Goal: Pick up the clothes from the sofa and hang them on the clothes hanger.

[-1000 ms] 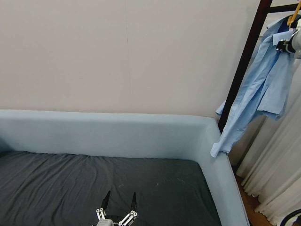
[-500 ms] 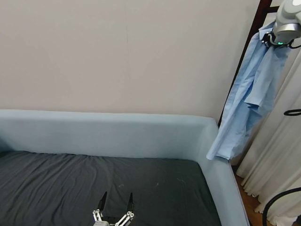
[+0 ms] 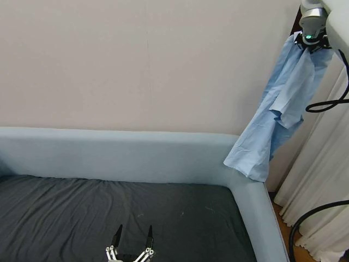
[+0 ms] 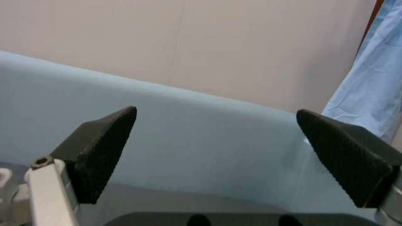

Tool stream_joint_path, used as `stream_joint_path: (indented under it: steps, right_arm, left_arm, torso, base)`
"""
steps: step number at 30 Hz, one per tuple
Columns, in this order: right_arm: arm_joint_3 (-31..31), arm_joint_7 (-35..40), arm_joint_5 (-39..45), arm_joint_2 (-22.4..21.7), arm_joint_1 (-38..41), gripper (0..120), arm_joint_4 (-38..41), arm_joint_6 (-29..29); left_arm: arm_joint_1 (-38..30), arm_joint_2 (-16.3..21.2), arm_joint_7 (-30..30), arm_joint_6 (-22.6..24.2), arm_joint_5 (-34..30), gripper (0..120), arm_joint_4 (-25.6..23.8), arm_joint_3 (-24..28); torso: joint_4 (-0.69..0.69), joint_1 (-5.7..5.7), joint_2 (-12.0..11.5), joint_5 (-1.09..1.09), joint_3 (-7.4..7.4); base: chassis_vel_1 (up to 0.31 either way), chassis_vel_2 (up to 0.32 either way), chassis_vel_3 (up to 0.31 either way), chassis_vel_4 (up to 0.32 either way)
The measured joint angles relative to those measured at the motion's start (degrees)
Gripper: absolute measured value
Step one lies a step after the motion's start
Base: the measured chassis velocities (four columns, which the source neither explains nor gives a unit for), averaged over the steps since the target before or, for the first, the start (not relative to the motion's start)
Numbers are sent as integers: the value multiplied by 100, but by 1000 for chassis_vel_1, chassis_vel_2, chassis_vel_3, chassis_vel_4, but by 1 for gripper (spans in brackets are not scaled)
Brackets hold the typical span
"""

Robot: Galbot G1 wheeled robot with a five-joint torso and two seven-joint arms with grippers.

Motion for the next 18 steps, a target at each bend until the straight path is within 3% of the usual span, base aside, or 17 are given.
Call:
stream_joint_path:
  steps: [18]
  right_arm:
    - [-240, -1031, -738, 144, -145, 1, -591, -9]
  left_arm:
    - [126, 24, -90, 182, 33, 100, -87, -215]
  torso:
    - [-1, 0, 0, 2, 0]
  base:
    - [0, 0, 0, 0]
